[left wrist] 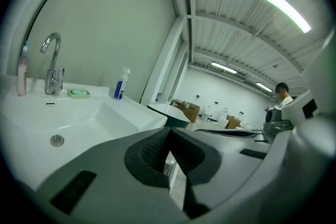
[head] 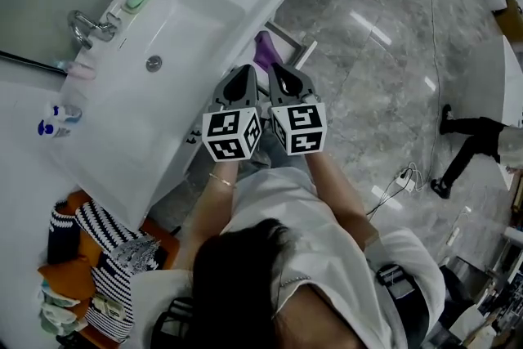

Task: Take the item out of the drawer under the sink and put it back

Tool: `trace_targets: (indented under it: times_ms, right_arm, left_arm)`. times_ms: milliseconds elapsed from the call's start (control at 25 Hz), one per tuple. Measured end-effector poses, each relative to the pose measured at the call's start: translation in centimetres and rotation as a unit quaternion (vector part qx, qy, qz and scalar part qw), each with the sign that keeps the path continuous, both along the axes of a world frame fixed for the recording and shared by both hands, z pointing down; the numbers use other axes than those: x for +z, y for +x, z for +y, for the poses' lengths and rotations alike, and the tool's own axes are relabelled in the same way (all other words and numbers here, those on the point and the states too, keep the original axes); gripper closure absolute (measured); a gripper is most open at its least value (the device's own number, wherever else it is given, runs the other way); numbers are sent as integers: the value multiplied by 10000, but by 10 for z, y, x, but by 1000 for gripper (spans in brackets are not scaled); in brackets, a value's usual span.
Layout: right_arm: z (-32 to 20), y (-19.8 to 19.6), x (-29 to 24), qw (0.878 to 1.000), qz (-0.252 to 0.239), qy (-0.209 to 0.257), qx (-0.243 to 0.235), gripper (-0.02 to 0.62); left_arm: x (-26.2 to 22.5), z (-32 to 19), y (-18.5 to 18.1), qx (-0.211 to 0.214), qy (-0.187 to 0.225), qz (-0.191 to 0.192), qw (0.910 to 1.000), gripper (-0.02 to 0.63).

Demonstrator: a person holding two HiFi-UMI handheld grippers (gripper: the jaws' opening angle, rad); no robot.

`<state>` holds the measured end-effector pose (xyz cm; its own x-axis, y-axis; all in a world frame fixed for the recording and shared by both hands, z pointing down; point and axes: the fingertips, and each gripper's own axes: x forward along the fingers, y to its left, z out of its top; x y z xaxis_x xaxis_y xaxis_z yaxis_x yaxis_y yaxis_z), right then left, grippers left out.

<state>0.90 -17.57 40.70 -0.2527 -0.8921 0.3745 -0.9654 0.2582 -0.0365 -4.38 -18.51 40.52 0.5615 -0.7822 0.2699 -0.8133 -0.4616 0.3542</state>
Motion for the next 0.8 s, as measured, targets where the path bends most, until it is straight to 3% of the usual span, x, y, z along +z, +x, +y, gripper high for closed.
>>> trace_targets:
  times_ms: [400,600,800]
  right_arm:
    - [-23,20,38,9974,-318,-645,-53,577]
    - [-41,40,63,9943,-374,-995,108,577]
    - [-58,58,83,9908,-487,-1259,19,564]
  left_arm:
    - [46,-15,18,-28,-636,-277,9976,603]
    - [64,-29,27,-123,-981,-101,9950,603]
    - [88,-43,44,-196,-1268,-328,9912,603]
